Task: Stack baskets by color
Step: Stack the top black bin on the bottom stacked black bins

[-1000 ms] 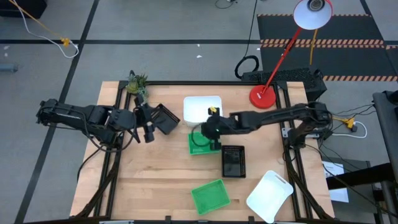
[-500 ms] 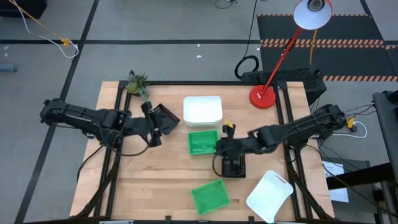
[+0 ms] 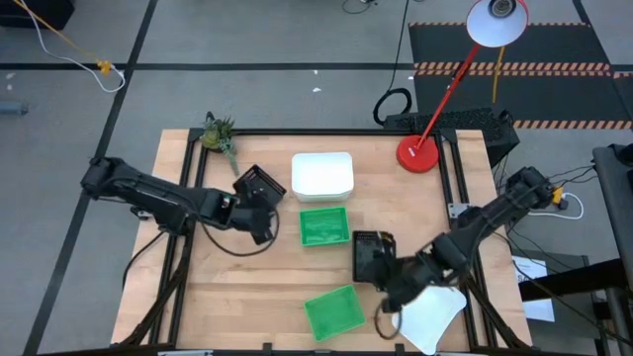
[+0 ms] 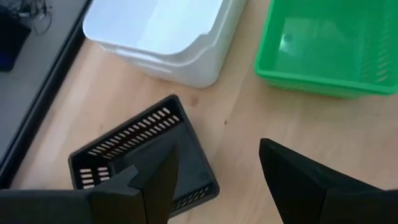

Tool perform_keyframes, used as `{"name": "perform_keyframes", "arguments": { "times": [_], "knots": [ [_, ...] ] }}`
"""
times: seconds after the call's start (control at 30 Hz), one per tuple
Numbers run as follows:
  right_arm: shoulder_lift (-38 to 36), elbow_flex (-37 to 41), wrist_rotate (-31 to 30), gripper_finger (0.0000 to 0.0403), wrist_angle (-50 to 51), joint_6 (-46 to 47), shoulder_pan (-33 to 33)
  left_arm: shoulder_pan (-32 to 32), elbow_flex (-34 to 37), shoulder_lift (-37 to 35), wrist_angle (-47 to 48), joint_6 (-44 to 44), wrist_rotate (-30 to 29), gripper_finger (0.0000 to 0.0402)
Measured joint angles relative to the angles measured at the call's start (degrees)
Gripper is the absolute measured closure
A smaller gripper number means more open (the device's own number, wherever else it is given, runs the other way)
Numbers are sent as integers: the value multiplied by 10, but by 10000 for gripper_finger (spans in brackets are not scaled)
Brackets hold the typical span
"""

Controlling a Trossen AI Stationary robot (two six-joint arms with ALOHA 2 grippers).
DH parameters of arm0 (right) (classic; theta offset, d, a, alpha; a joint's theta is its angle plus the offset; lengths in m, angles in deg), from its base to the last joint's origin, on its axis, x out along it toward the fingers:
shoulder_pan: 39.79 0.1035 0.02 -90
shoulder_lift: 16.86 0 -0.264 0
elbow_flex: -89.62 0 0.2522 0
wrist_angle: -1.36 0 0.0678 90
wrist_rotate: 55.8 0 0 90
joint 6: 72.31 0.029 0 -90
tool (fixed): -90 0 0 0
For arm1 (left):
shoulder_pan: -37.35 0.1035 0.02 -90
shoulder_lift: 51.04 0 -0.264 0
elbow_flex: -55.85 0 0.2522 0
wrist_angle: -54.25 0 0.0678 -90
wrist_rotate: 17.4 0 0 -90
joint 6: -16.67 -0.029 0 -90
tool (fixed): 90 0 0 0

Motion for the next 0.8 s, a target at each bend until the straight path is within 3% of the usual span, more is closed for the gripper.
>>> {"name": "perform_keyframes", "arguments": {
  "times": [0.43, 0.8],
  "knots": [
    [0, 0, -1, 319, -14, -19, -1, 54, 0, 84, 5, 57, 26, 177],
    [0, 0, -1, 319, -13, -33, -16, 82, 1, 87, 4, 90, 54, 177]
  ]
}}
